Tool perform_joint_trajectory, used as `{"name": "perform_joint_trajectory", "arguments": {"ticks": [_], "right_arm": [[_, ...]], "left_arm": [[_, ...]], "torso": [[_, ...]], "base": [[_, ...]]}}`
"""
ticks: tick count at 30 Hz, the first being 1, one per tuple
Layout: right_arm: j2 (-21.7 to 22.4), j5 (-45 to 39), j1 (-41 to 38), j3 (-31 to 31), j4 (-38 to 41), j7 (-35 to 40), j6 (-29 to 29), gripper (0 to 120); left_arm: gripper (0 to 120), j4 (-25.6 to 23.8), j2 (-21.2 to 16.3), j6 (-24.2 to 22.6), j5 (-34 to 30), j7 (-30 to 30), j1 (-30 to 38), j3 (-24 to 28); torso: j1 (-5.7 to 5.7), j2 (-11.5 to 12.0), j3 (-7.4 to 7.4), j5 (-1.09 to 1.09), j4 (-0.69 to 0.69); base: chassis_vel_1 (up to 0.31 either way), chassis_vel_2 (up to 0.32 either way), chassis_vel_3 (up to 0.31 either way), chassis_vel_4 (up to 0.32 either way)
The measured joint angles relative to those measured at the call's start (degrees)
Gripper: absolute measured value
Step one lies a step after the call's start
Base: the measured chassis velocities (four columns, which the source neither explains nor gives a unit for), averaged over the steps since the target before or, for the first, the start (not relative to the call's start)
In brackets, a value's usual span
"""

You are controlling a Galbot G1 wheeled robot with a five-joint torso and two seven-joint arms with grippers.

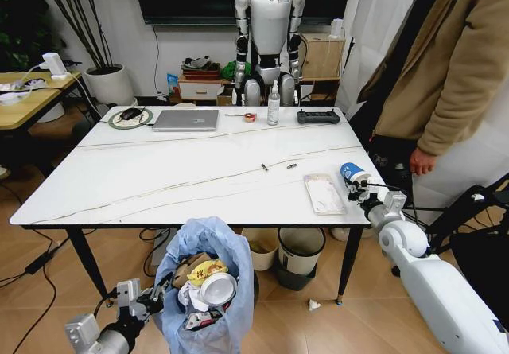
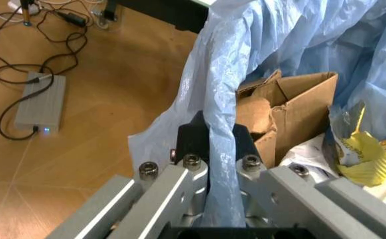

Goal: Pick up the trash bin and place the trash from the table into it.

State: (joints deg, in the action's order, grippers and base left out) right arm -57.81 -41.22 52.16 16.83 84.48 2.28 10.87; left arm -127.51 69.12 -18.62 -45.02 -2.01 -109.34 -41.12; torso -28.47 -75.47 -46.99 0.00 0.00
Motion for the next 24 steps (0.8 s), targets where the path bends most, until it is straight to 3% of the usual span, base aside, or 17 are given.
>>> {"name": "perform_joint_trajectory", "arguments": {"ticks": [7,10,16,19,20,24], "right_arm": [[0.1,0.2,-0.1,0.0,0.4,-0.8,-0.9,0],[1.0,-1.6,0.7,0.4,4.1,-2.3,-2.2,0],[5.2,-10.7,4.9,-3.2,23.8,-7.7,-5.4,0],[5.8,-11.6,5.3,-3.9,25.7,-8.5,-5.7,0],[7.7,-13.2,6.3,-6.8,31.8,-11.2,-6.4,0],[10.0,-13.6,5.9,-13.8,37.5,-13.8,-6.9,0]], "left_arm": [[0,0.0,-0.1,0.0,-0.1,0.0,0.1,0.1],[0,0.1,-0.3,-0.1,-0.3,0.0,0.2,0.1],[0,0.0,-0.7,-0.3,-0.9,0.2,0.2,-0.1],[0,-0.1,-0.8,-0.3,-0.9,0.2,0.2,-0.2],[0,-0.3,-1.2,-0.4,-1.2,0.3,0.0,-0.7],[0,-0.4,-1.6,-0.6,-1.4,0.5,0.0,-1.2]], "torso": [[0.01,0.0,0.00,0.01,0.00],[0.01,0.0,0.00,0.02,0.00],[0.01,0.0,0.01,-0.01,0.01],[0.01,0.0,0.01,-0.02,0.00],[0.01,0.0,0.01,-0.02,0.00],[0.01,0.0,0.01,0.00,0.00]], "base": [[0.000,0.000,0.000,0.000],[0.000,0.000,0.000,0.000],[0.000,0.000,0.000,0.000],[0.000,0.000,0.000,0.000],[0.000,0.000,0.000,0.000],[0.000,0.000,0.000,0.000]]}}
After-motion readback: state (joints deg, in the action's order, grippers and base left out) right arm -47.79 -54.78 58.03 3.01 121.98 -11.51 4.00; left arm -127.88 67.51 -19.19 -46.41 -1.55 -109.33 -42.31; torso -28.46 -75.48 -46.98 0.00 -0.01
